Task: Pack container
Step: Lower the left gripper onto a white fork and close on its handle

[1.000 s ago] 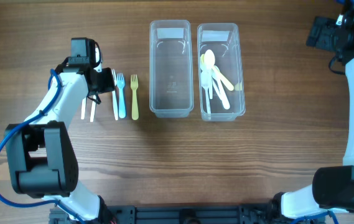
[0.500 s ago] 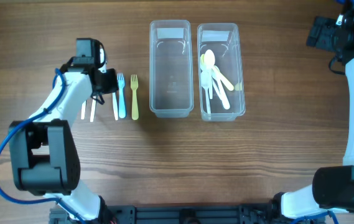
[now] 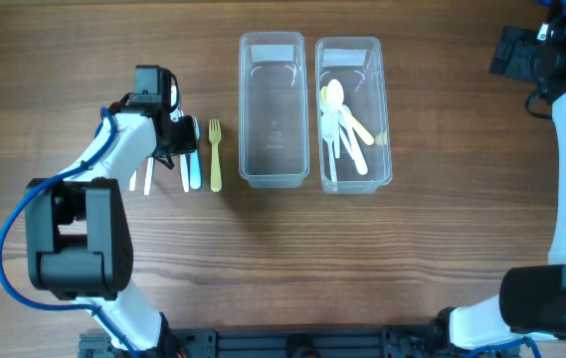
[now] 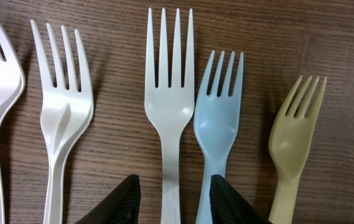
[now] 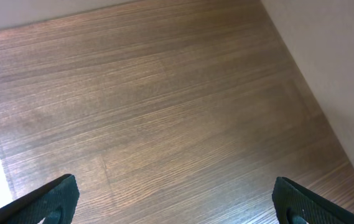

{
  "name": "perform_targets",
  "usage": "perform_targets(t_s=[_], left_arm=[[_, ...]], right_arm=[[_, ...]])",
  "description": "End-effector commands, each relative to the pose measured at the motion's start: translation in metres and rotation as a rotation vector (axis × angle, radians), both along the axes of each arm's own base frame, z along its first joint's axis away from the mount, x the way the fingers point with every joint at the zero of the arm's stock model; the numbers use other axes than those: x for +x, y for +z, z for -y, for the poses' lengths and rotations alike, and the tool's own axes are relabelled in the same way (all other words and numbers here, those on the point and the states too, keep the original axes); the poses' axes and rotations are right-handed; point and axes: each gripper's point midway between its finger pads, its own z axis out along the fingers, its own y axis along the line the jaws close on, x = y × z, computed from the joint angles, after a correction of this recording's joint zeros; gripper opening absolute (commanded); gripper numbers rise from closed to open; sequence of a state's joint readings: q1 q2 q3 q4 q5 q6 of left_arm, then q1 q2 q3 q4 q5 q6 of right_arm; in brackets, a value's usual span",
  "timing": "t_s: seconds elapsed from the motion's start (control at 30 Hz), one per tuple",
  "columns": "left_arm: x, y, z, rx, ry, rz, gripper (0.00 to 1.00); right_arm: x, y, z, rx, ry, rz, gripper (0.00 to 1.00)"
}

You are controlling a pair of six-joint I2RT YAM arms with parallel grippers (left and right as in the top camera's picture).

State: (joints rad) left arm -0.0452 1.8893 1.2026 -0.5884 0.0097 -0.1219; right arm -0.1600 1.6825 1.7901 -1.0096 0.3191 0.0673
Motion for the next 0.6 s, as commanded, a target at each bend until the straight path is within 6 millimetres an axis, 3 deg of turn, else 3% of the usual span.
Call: perform_targets(t_s=[0.0,0.4,0.43,0.57], left_arm=[[-0.003,-0.013,0.003,-0.018,0.014,-0.04,0.37],[-0.006,-0.033,-0.001,0.006,0.025,-0.079,0.38],[-0.006,-0.033,-0.001,0.005,0.025,-0.078,0.36],[-0.006,-0.033,-0.001,0.005,0.025,-0.079,0.15]], right_arm=[[0.001,0.002,0.002,-0.008,-0.017,0.008,1.0],[0.001,0.002,0.002,-0.008,-0.017,0.009,1.0],[0.001,0.002,0.002,-0.008,-0.017,0.008,1.0],[0.001,0.002,0.002,-0.008,-0.018,0.009,1.0]])
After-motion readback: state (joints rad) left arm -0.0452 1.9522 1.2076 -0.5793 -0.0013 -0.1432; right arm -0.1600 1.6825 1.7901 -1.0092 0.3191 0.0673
